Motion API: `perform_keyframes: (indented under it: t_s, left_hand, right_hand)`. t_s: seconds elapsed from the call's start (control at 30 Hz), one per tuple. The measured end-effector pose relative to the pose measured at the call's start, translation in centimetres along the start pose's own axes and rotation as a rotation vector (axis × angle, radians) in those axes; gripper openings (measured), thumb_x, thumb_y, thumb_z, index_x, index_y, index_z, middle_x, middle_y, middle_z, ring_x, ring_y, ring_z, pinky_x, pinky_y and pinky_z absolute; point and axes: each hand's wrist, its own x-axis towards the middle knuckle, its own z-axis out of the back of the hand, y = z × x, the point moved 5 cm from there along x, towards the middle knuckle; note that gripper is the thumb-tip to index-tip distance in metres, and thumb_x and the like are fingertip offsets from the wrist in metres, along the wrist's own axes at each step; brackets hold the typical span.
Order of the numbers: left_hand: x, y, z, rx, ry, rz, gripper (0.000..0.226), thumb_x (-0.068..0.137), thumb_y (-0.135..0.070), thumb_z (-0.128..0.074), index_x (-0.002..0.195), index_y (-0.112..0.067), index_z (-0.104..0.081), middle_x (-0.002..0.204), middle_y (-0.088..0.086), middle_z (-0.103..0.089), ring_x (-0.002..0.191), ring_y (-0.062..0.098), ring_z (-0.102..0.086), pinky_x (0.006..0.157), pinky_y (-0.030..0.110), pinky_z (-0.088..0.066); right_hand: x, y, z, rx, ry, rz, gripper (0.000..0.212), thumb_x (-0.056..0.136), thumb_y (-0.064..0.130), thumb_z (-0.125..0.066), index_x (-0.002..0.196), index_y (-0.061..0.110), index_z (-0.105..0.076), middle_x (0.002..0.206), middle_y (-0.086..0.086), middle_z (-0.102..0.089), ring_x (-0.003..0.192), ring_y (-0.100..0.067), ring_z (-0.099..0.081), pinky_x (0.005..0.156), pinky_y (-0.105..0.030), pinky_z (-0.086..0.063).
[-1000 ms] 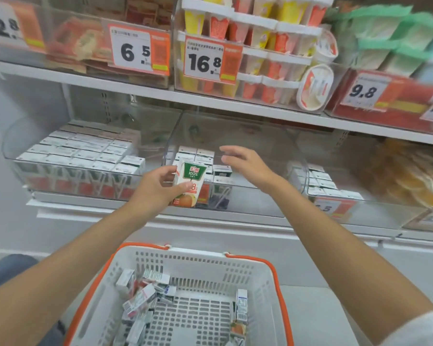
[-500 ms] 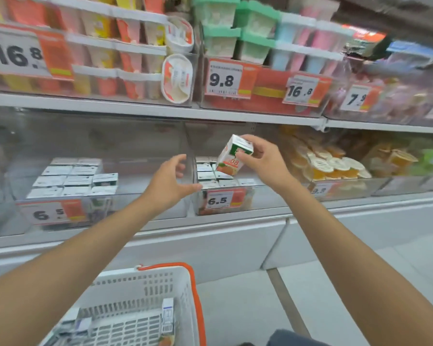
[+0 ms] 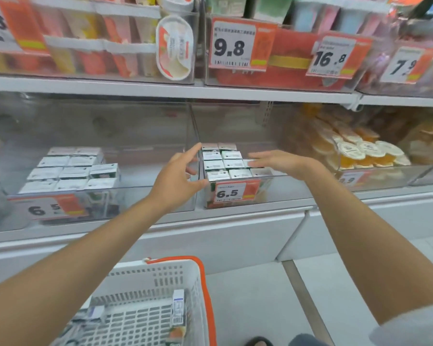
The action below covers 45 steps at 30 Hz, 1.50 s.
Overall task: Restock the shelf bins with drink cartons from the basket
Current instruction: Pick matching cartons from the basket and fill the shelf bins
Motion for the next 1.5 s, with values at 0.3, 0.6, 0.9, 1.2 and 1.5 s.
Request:
perform_keyframes:
  t_s: [0.3,0.6,0.9,1.2,1.5]
  left_hand:
    - [-10.1,3.6,3.0,0.13,-0.044,-0.004,0.027,0.08,-0.017,-0.073,0.106,-0.019,-0.068,0.088,-0.006,-0.058,0.08,0.016,-0.052,0.077,0.029,-0.044]
    - [-29.1,20.8,8.9,0.14,0.268,0.593,0.027,0.082,-0.026,-0.072,0.109,-0.023,-0.065,0.097,-0.007,-0.061,0.091,0.015,-0.061,0.075,0.02,-0.046]
    - [-37.5,28.9,8.5,-0.117,0.198,0.829,0.021,0.084,-0.003,-0.071,0.104,-0.009,-0.064,0.092,0.015,-0.063,0.085,0.034,-0.062,0.073,0.022,-0.054]
    - [-37.3,27.9,4.0,-0.149,0.372,0.8,0.025,0.087,-0.019,-0.069,0.111,-0.02,-0.062,0.1,0.0,-0.06,0.091,0.018,-0.064,0.077,0.029,-0.054]
    - [-37.8,27.0,2.4,-0.16,0.344,0.826,0.024,0.087,-0.019,-0.07,0.11,-0.021,-0.063,0.102,-0.001,-0.062,0.09,0.014,-0.062,0.087,0.034,-0.053]
  right_hand:
    - [-7.8,4.7,-14.5,0.215,-0.252,0.344,0.012,0.082,0.009,-0.073,0.087,0.02,-0.07,0.081,0.002,-0.067,0.069,-0.006,-0.057,0.068,-0.021,-0.05]
    - [-8.2,-1.4,-40.6,-0.155,0.45,0.107,0.033,0.088,0.021,-0.071,0.119,0.01,-0.066,0.118,-0.003,-0.063,0.111,-0.019,-0.06,0.098,-0.031,-0.047]
    - [-7.8,-10.9,-50.7,-0.592,0.633,-0.116,0.055,0.094,0.034,-0.062,0.14,0.009,-0.047,0.152,-0.011,-0.037,0.138,-0.028,-0.036,0.107,-0.033,-0.034]
    - [-8.1,-11.7,-51.9,-0.744,0.591,-0.104,0.056,0.092,0.033,-0.063,0.14,0.011,-0.044,0.159,-0.016,-0.013,0.147,-0.034,-0.012,0.114,-0.038,-0.028]
    - [-7.9,-10.6,-49.4,-0.311,0.38,-0.104,0.024,0.097,0.019,-0.058,0.095,0.0,-0.072,0.073,-0.009,-0.059,0.071,-0.023,-0.055,0.087,-0.049,-0.053]
